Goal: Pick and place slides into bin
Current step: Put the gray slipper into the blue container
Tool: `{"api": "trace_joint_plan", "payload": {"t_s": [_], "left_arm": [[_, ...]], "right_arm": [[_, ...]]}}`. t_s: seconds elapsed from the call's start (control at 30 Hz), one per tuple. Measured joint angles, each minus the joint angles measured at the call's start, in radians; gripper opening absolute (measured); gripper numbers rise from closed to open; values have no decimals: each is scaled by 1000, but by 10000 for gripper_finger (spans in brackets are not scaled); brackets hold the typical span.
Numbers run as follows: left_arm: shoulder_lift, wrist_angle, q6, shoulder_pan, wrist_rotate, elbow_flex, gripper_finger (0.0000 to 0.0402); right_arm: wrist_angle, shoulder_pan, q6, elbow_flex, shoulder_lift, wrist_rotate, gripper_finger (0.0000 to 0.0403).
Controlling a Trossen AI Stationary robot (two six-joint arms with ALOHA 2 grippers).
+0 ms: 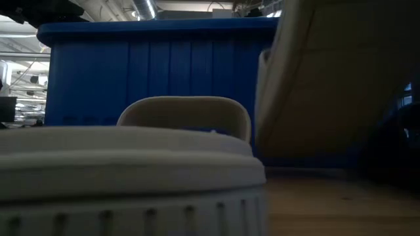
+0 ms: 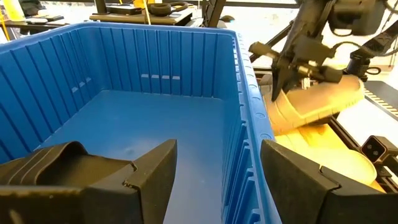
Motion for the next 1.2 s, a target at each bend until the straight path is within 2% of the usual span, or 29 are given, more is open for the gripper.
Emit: {"api": "trace_joint_plan", "payload": {"t_s": [0.2, 0.33, 0.47, 0.7, 0.8, 0.9, 1.0, 1.2], "left_arm": [[0, 0, 0, 0, 0, 0, 227], [0, 0, 3, 0, 0, 0, 227], [0, 0, 3, 0, 0, 0, 227], [0, 0, 3, 0, 0, 0, 227], [0, 0, 3, 0, 0, 0, 227], [0, 0, 3, 0, 0, 0, 227], [0, 0, 3, 0, -2, 0, 227], [0, 0, 3, 0, -58, 0, 227]], "right_arm": [[-96, -1, -37, 192, 0, -91, 15], [-115, -2, -108, 341, 0, -82, 15], [-137, -24, -192, 485, 0, 14, 15], [-165, -86, -360, 703, -3, 269, 15], [-199, -126, -429, 679, -43, 360, 15], [-359, -189, -402, 681, -65, 413, 15], [-523, -264, -356, 681, -76, 417, 15], [-488, -409, -589, 621, -96, 414, 15]]}}
